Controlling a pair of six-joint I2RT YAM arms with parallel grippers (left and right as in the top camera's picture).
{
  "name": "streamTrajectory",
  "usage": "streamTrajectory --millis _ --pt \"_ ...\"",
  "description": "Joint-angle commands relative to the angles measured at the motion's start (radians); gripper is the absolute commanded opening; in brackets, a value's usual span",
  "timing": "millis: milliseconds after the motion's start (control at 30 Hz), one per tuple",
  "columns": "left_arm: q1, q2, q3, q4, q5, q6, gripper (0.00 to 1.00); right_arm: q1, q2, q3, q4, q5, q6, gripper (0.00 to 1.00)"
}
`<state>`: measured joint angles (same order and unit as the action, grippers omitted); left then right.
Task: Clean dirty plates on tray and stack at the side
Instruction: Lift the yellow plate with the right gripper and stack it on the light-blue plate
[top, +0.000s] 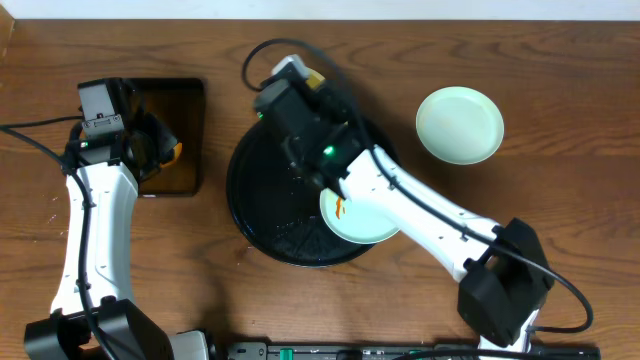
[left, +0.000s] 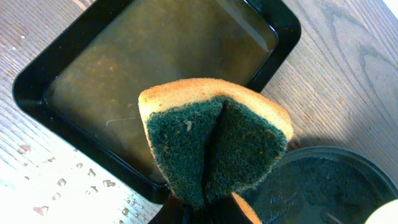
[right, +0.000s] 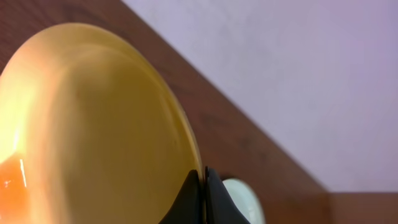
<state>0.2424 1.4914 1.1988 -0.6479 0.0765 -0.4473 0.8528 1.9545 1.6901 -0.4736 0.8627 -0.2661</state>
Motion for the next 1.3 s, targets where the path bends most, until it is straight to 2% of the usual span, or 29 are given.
streamTrajectory --millis 0,167,300,433,567,767,933,1100,1267 --pt "0.004 0.008 -0.006 -0.002 0.002 0.009 0.08 0.048 -0.018 0.024 0.079 0.18 -0.245 0.01" --pt "0.004 0.008 -0.006 -0.002 0.002 0.009 0.08 0.1 -0.018 0.024 0.188 0.222 -0.48 0.01" --pt "0.004 0.008 -0.006 -0.003 0.003 0.009 0.08 0.124 -0.018 0.024 0.274 0.261 -0.599 0.01" --pt "0.004 0.008 -0.006 -0.003 0.002 0.009 0.08 0.135 -0.018 0.024 0.291 0.275 -0.632 0.01" --pt "0.004 0.008 -0.006 -0.003 0.002 0.009 0.08 0.135 -0.018 0.024 0.29 0.293 -0.585 0.01" --pt "0.004 0.008 -0.006 -0.003 0.002 0.009 0.08 0.116 -0.018 0.024 0.259 0.354 -0.393 0.01" --pt "0.004 0.008 -0.006 -0.004 0.002 0.009 0.08 0.087 -0.018 0.024 0.148 0.34 -0.122 0.01" --pt "0.004 0.008 -0.006 -0.006 0.002 0.009 0.08 0.037 -0.02 0.026 -0.05 0.09 0.132 0.01" --pt "0.004 0.008 -0.006 -0.006 0.002 0.009 0.08 -0.067 -0.04 0.094 -0.232 -0.272 0.417 0.01"
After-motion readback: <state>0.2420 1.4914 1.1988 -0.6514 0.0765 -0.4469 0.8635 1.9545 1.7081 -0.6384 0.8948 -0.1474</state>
